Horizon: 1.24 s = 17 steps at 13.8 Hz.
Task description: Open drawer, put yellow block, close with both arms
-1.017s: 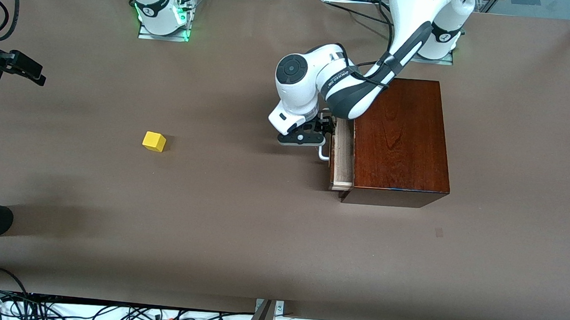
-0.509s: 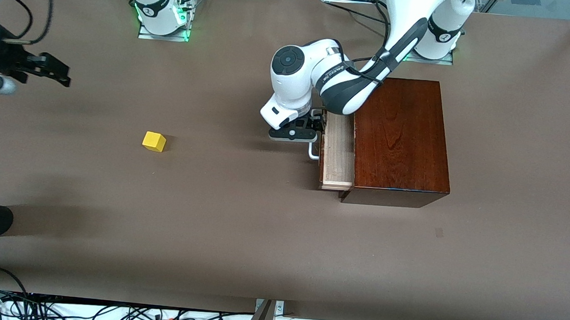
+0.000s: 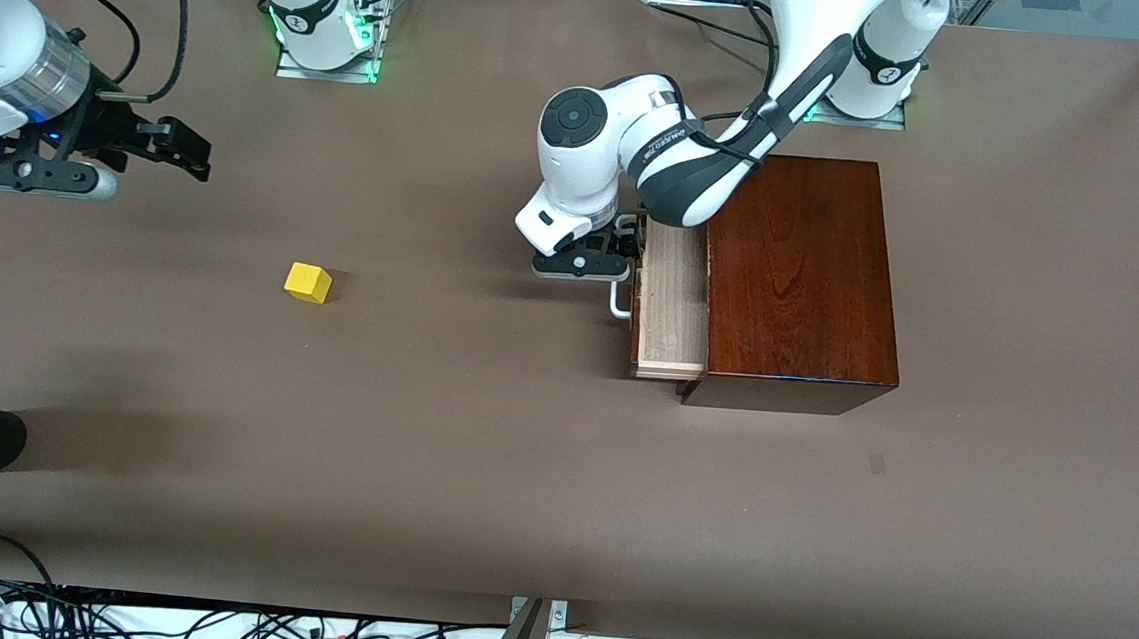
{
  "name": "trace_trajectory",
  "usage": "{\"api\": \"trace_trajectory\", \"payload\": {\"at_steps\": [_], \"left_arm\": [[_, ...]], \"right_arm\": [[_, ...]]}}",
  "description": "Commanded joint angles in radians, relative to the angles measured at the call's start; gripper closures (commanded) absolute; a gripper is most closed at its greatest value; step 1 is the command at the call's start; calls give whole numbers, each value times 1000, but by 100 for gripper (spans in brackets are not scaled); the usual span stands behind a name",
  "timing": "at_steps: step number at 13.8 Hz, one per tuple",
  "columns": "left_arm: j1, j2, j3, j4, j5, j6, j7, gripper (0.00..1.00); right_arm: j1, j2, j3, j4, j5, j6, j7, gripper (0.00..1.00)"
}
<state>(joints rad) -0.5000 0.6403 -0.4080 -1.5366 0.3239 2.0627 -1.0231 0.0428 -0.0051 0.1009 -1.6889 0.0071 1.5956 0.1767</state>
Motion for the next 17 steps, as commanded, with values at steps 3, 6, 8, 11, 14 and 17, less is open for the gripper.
{"api": "trace_trajectory", "payload": {"at_steps": [3,6,8,11,14,17], "left_arm": [[-20,15,-2,38,-25,2,-8,0],[-14,-19,-2,67,-23,-87,5,0],[-20,-17,-3,155,-31,-223,6,0],[-20,-33,-8,260,-29,-425,9,0],[44,-120,-3,300,-32,-568,163,0],[215,-218,-5,300,-161,-610,358,0]], "right_arm": [[-6,-1,2,-60,22,58,15,0],[-6,11,0,-63,22,69,15,0],[-6,13,-1,-75,22,86,14,0],[-6,14,-1,-135,22,156,15,0],[-6,16,-1,-248,22,283,14,0],[-8,36,-7,-392,22,485,12,0]]}}
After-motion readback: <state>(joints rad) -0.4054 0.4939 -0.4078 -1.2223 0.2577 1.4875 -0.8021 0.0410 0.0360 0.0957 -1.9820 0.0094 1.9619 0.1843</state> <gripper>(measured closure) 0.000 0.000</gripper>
